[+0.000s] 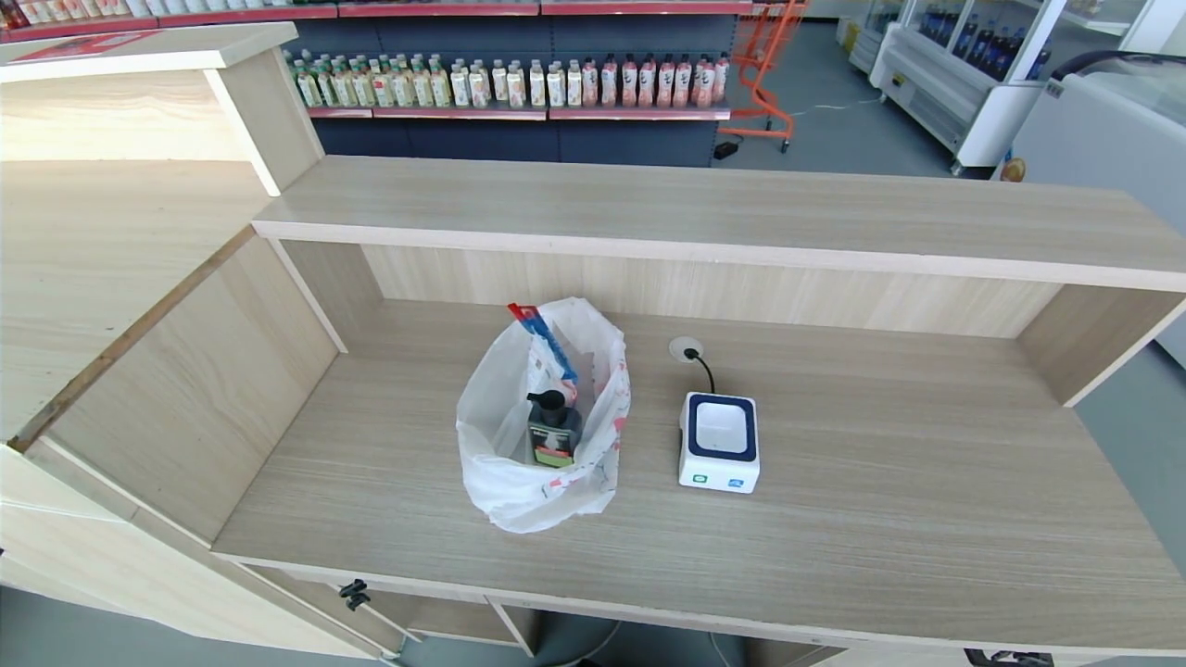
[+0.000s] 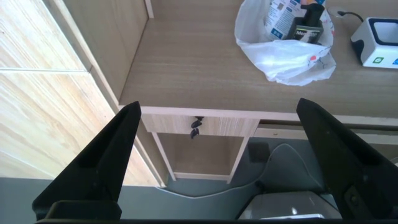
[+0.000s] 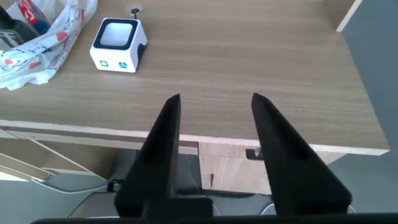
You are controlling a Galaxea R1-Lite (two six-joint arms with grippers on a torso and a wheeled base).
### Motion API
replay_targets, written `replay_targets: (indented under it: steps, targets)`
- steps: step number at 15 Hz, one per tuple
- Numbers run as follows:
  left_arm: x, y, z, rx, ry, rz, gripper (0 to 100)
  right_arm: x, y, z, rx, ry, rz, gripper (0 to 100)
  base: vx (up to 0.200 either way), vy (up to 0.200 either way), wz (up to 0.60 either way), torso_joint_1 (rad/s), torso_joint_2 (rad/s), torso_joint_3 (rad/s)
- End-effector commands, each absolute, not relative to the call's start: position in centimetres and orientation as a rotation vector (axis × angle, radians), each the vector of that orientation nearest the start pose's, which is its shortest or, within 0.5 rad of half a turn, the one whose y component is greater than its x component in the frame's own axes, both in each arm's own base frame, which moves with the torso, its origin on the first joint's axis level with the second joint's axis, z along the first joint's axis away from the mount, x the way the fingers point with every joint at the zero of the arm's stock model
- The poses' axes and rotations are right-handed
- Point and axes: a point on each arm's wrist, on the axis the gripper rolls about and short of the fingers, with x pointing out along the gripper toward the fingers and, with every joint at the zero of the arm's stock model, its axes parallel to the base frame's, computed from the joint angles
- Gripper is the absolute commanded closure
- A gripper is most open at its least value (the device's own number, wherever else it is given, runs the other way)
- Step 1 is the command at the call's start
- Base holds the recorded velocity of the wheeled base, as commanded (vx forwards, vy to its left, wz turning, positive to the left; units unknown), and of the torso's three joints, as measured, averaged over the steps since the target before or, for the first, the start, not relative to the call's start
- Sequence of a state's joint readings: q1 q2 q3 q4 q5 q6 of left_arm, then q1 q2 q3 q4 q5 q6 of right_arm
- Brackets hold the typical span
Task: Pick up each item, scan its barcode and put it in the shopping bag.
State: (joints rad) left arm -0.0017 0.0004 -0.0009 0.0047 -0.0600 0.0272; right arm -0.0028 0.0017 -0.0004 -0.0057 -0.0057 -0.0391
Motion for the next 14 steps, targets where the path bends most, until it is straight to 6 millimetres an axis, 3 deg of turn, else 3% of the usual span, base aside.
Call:
replay_targets:
  steps: [1, 7, 11, 14]
  targets:
    - [-2.28, -0.13, 7.55, 0.027, 0.004, -0.061, 0, -2.28, -0.01, 7.61, -0.031, -0.006, -0.011, 100, 0.0, 0.0, 0.0, 0.0, 0.0, 0.0]
    - [-2.26, -0.13, 7.51, 0.027, 0.007, -0.061, 0, -2.28, -0.01, 7.61, -0.028, -0.006, -0.011, 100, 0.0, 0.0, 0.0, 0.0, 0.0, 0.0]
    - [-2.3, -0.13, 7.54, 0.029, 0.002, -0.061, 0, -2.28, -0.01, 7.61, -0.028, -0.006, -0.011, 100, 0.2, -0.2, 0.0, -0.002, 0.0, 0.004]
    - [-2.3, -0.13, 7.54, 0.026, 0.002, -0.061, 0, -2.28, -0.01, 7.61, -0.028, -0.006, -0.011, 100, 0.0, 0.0, 0.0, 0.0, 0.0, 0.0]
